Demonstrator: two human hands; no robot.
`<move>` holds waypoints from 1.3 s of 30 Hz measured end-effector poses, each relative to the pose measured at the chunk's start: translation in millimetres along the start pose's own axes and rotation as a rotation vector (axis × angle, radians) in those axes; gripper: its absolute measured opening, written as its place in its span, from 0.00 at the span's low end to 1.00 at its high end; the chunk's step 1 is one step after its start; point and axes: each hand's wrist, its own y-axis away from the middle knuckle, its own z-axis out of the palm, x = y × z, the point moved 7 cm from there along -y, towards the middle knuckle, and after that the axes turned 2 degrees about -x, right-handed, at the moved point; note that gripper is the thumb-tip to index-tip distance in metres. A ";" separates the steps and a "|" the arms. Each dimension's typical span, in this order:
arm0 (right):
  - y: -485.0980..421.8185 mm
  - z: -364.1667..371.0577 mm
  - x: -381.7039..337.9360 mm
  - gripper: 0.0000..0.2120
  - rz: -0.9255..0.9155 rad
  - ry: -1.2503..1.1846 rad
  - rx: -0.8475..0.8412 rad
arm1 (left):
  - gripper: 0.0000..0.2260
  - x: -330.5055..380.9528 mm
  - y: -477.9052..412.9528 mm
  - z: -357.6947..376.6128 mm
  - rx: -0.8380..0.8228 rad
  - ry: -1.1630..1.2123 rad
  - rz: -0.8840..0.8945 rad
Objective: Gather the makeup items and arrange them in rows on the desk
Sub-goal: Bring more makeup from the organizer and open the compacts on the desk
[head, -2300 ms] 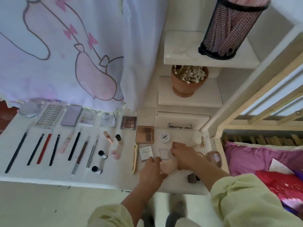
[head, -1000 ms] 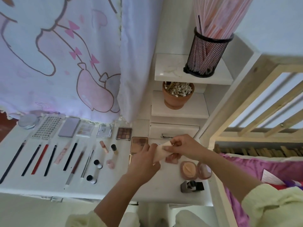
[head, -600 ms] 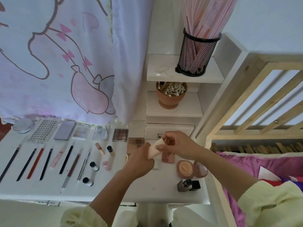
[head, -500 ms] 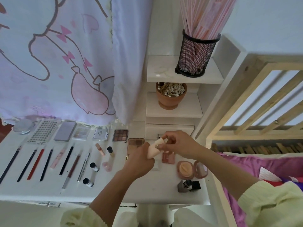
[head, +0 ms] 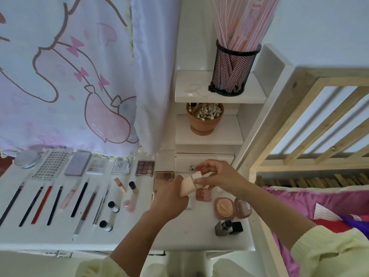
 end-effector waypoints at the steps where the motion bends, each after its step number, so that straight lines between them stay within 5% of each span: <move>1: 1.2 0.0 -0.2 0.16 0.003 -0.022 0.007 | 0.10 1.5 0.1 0.0 -0.002 0.004 0.001; 23: -5.3 -6.6 17.4 0.09 0.018 -0.036 0.098 | 0.14 -31.2 9.3 19.3 -0.035 0.200 -0.160; 33: -12.3 1.6 89.3 0.11 0.242 0.257 0.091 | 0.23 -59.1 37.6 110.4 -0.371 0.151 -0.334; 39: -21.4 15.3 104.6 0.15 0.224 0.574 -0.064 | 0.22 -60.1 35.7 121.2 -0.322 0.023 -0.298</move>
